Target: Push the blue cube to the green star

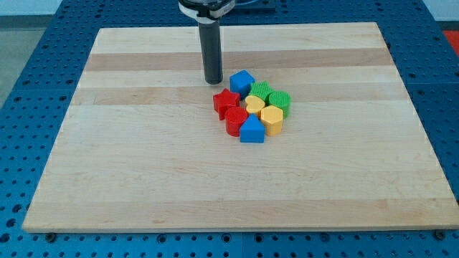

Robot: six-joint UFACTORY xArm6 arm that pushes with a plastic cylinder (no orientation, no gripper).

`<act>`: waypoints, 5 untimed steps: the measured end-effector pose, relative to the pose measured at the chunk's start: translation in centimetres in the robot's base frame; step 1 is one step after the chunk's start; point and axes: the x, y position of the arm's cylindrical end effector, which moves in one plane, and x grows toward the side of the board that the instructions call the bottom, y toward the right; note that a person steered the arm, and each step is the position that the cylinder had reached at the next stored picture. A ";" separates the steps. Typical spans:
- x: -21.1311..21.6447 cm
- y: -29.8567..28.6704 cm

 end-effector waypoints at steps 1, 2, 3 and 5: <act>0.0 0.7; 0.0 1.2; 0.2 1.7; 2.5 1.9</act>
